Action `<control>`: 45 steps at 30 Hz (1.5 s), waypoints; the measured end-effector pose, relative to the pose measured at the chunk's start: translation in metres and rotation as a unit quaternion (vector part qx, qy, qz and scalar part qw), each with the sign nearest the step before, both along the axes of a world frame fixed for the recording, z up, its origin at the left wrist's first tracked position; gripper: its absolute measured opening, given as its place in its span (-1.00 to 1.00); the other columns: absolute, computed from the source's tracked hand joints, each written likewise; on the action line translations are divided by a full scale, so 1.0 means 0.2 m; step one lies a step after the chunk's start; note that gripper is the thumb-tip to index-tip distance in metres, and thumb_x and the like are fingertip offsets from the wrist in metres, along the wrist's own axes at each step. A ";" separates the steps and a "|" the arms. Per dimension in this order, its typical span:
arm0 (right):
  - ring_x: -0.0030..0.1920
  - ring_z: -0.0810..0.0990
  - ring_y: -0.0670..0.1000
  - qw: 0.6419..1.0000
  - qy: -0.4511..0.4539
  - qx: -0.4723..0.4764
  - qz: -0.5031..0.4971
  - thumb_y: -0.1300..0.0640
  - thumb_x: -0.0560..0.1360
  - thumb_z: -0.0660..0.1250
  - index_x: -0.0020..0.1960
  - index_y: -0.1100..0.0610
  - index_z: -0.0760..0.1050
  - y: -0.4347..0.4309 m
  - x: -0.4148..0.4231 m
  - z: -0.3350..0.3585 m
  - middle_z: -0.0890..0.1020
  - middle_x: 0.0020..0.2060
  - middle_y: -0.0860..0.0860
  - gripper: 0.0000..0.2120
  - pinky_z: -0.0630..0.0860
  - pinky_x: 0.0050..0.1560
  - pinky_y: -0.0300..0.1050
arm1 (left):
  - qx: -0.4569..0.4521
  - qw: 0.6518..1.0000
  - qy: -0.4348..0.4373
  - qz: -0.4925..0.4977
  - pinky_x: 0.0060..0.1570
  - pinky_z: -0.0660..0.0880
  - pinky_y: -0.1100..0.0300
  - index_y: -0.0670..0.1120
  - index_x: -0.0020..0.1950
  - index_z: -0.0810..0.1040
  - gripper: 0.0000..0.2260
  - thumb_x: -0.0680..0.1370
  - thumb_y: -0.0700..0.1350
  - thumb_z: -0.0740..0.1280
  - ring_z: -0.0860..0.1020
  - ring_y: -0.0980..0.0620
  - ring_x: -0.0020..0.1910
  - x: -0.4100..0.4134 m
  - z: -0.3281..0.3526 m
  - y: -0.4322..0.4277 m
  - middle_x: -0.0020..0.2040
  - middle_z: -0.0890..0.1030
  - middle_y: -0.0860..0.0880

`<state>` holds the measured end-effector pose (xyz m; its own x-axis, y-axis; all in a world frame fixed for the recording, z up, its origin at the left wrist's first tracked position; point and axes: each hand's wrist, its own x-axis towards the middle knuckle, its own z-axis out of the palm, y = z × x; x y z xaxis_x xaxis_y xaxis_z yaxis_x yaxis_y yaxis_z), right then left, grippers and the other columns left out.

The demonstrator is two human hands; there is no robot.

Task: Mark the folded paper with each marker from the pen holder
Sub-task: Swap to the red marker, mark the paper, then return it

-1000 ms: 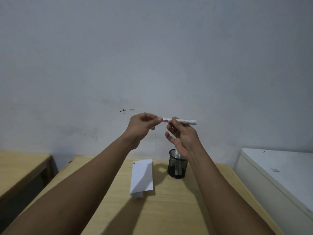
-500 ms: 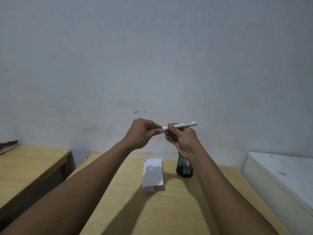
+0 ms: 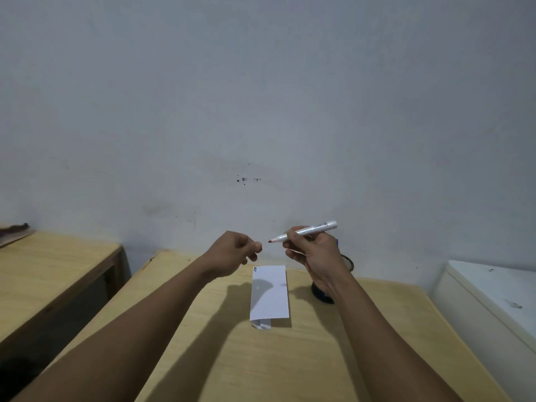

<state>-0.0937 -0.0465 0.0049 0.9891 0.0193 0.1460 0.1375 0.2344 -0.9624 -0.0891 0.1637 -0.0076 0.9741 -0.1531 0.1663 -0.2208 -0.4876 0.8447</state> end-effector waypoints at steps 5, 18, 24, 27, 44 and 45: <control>-0.17 0.69 0.04 0.995 0.003 -0.075 -0.061 0.36 0.41 0.55 0.03 0.34 0.62 0.09 0.14 -0.19 0.71 -0.19 0.15 -0.77 0.67 -0.19 -0.19 | 0.255 0.962 -0.097 0.001 0.11 0.46 0.00 0.00 0.07 0.56 -0.82 0.63 0.07 0.25 0.55 -0.02 0.07 0.08 -0.31 -0.02 0.12 0.60 0.05; -0.31 0.63 0.11 0.980 0.078 -0.183 -0.019 0.27 0.48 0.50 -0.04 0.23 0.65 0.20 0.46 -0.51 0.69 -0.30 0.16 -0.92 0.58 -0.26 -0.01 | 0.332 0.923 -0.168 -0.098 0.24 0.44 0.05 0.03 0.12 0.54 -0.83 0.61 0.06 0.25 0.58 0.07 0.02 0.18 -0.64 -0.03 0.10 0.65 0.08; -0.24 0.67 0.05 0.960 0.062 -0.272 -0.023 0.19 0.47 0.51 -0.10 0.20 0.66 0.21 0.54 -0.60 0.71 -0.24 0.14 -0.93 0.66 -0.13 0.02 | 0.300 0.935 -0.152 -0.110 0.31 0.36 -0.01 0.06 0.10 0.51 -0.84 0.62 0.08 0.23 0.57 0.06 0.06 0.17 -0.65 -0.01 0.14 0.62 0.06; -0.32 0.63 -0.02 0.945 0.027 -0.320 -0.061 0.11 0.54 0.43 -0.10 0.23 0.64 0.22 0.55 -0.63 0.68 -0.29 0.09 -0.83 0.55 -0.32 -0.22 | 0.279 0.944 -0.139 -0.105 0.35 0.32 -0.05 0.08 0.10 0.50 -0.84 0.62 0.10 0.22 0.55 0.10 0.13 0.17 -0.67 0.00 0.14 0.61 0.11; -0.25 0.66 -0.03 0.930 0.004 -0.361 -0.070 0.08 0.53 0.42 -0.08 0.21 0.67 0.21 0.62 -0.70 0.69 -0.28 0.02 -0.82 0.53 -0.26 -0.19 | 0.261 0.951 -0.131 -0.097 0.36 0.30 -0.10 0.07 0.20 0.50 -0.76 0.62 0.11 0.17 0.51 0.15 0.07 0.19 -0.68 0.00 0.06 0.57 0.16; -0.25 0.65 -0.04 0.929 0.002 -0.364 -0.068 0.09 0.53 0.42 -0.06 0.21 0.67 0.21 0.62 -0.70 0.68 -0.27 0.02 -0.83 0.51 -0.27 -0.21 | 0.261 0.951 -0.132 -0.097 0.35 0.30 -0.11 0.08 0.17 0.50 -0.78 0.62 0.11 0.18 0.52 0.15 0.08 0.19 -0.68 0.00 0.07 0.58 0.16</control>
<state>0.0295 -0.0037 -0.1351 0.9901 -0.0142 0.1393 0.1139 -0.4973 -0.8601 -0.0508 0.1642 -0.1445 0.8535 -0.4553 0.2535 -0.5210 -0.7533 0.4013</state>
